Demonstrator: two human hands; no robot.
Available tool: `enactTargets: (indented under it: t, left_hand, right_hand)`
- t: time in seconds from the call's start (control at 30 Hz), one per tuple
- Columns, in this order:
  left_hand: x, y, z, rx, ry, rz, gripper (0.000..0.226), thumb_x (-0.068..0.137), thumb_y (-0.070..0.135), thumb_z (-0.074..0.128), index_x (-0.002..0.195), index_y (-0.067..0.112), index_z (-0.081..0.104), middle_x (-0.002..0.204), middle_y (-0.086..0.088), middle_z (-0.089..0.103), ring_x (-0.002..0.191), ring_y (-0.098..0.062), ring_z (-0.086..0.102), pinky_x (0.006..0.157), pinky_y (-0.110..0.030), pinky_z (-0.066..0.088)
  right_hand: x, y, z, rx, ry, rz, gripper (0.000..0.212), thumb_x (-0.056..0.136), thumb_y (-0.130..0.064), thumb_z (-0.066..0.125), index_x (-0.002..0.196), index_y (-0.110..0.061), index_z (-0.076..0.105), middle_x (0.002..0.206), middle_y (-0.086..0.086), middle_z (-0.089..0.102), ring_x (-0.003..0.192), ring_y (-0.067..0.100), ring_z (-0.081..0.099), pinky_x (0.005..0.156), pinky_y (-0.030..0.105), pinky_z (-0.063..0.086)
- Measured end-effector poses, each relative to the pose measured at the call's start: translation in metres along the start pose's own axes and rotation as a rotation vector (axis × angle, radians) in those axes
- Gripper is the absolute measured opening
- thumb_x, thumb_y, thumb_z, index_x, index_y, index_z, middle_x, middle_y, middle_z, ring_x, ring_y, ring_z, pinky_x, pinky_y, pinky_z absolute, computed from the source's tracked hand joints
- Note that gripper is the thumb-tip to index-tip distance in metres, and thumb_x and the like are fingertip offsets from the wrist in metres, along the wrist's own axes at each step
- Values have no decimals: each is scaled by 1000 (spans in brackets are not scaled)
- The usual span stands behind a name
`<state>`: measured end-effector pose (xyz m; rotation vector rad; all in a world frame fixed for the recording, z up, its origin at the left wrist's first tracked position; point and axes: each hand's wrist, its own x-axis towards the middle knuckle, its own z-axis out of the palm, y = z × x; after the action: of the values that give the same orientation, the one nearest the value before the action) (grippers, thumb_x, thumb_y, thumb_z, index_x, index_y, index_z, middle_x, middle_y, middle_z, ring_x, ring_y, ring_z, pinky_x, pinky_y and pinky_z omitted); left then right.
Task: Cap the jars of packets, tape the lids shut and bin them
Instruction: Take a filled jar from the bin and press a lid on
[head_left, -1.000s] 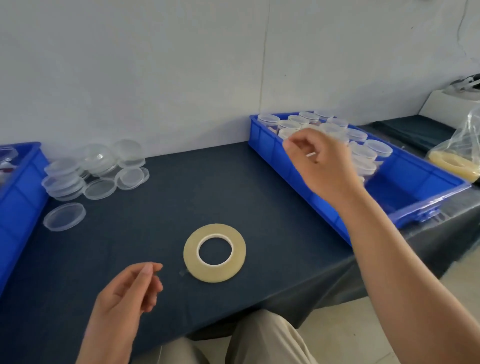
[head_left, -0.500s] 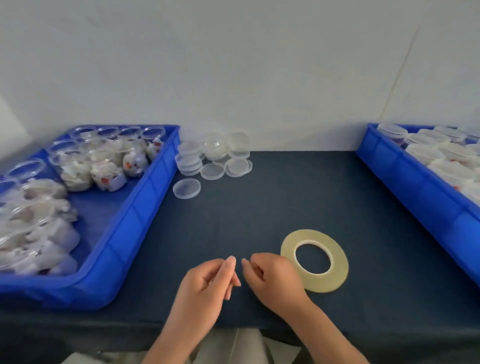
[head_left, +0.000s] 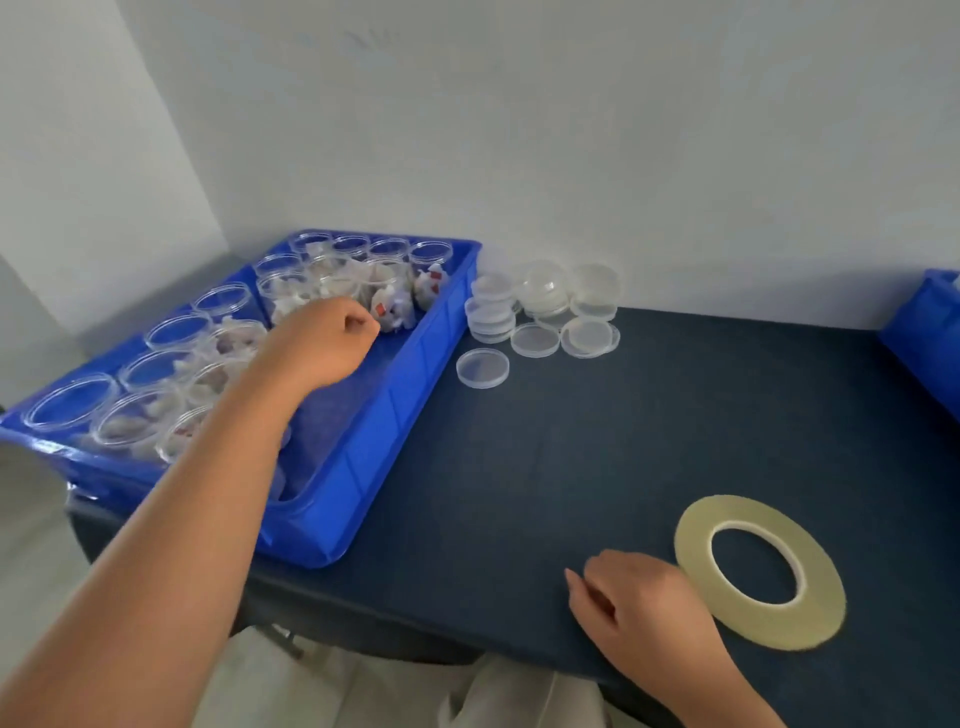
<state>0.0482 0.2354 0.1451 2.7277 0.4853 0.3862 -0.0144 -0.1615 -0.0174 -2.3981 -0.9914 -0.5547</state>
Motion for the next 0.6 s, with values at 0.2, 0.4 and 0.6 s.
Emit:
enactTargets:
  t: [0.2, 0.4, 0.6]
  left_hand:
    - [88, -47, 28, 255, -148, -72, 58, 98, 30, 64, 149, 7, 48, 154, -20, 46, 128, -41, 56, 97, -48, 50]
    - [113, -66, 53, 280, -60, -91, 66, 98, 41, 68, 149, 6, 44, 157, -21, 39, 126, -42, 57, 88, -45, 47]
    - [104, -61, 63, 298, 18, -63, 9, 100, 18, 64, 98, 10, 60, 96, -16, 68, 82, -33, 62, 74, -45, 51]
  right_hand:
    - [3, 2, 2, 17, 29, -17, 46, 95, -36, 60, 58, -20, 38, 55, -7, 37, 45, 13, 35, 39, 32, 36]
    - [5, 4, 8, -13, 36, -3, 46, 92, -36, 61, 55, -18, 41, 53, -7, 38, 43, 14, 37, 37, 30, 37]
    - [5, 5, 11, -14, 20, -6, 45, 93, -36, 62, 57, -20, 40, 54, -7, 38, 44, 13, 37, 38, 30, 38]
